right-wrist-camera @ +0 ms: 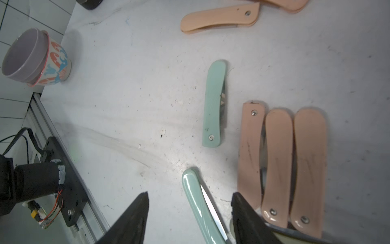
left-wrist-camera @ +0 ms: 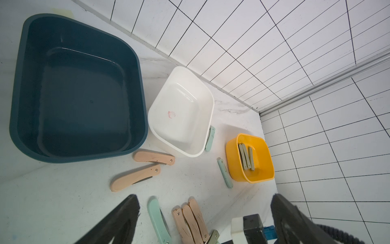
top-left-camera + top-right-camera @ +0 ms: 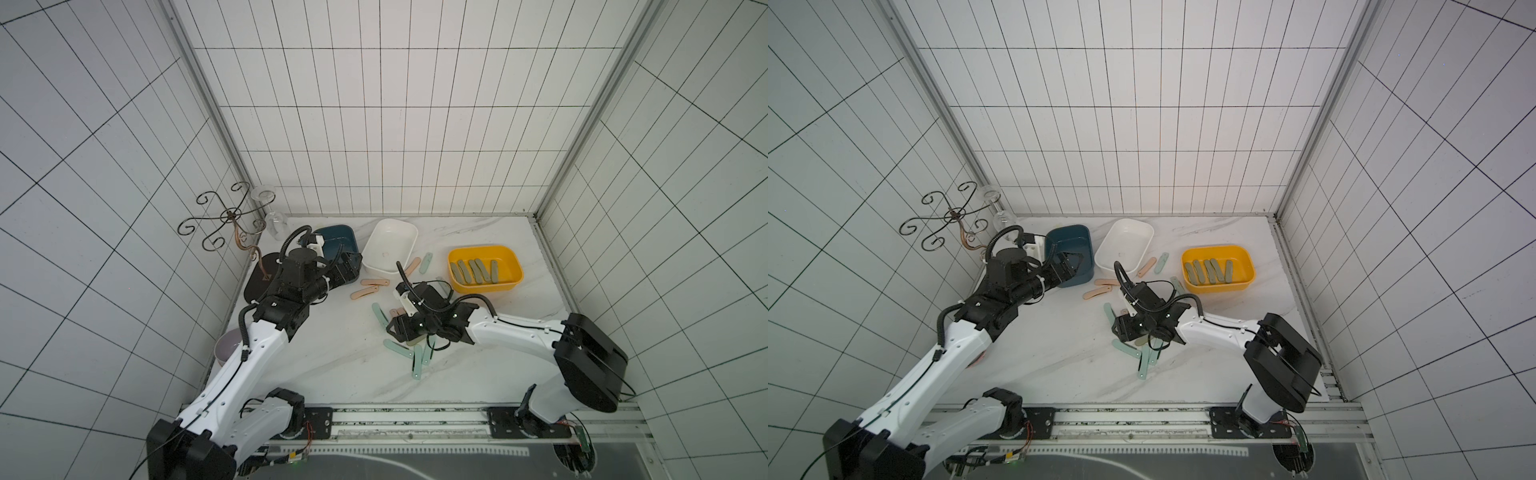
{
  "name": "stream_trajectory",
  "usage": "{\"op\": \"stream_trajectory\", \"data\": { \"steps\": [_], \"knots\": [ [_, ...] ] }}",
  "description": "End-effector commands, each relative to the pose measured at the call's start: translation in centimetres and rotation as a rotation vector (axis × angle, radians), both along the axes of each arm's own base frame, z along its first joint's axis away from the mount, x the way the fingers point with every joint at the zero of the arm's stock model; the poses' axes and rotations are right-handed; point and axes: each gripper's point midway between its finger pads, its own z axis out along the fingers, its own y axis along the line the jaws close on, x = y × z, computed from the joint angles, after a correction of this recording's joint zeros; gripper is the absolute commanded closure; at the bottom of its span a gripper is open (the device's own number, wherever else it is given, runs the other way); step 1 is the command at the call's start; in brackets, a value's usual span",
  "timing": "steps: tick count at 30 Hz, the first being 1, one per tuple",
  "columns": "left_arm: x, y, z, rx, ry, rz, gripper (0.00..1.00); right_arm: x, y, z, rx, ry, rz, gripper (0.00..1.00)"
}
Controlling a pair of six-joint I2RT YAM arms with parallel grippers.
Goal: Place the fruit knives into the storage box by color
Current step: Adjust the fruit knife at the center of the board, then pick up the fruit knife from the center of the board.
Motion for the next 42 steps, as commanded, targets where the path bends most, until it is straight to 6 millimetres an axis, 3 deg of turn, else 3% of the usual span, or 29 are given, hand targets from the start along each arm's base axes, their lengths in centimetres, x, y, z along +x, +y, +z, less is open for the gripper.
{"op": "stream_trajectory", "data": {
  "steps": [1,10,20,42],
  "knots": [
    [-0.2,0.1,0.5,-0.013,-0.02,0.004,0.03,-2.3,-0.8,-3.0,-0.082,0.061,0.017,0.36],
    [-0.2,0.2,0.5,-0.019,-0.016,0.007,0.03,-4.4,-1.5,-5.3,-0.139,0.093,0.04,0.36],
    [-0.2,0.2,0.8,-0.026,-0.02,0.008,0.03,-3.9,-3.3,-6.7,-0.202,0.076,0.011,0.36],
    [-0.2,0.0,1.3,-0.031,-0.031,0.003,0.03,3.7,-14.2,-7.7,-0.27,0.073,-0.288,0.37]
  ]
}}
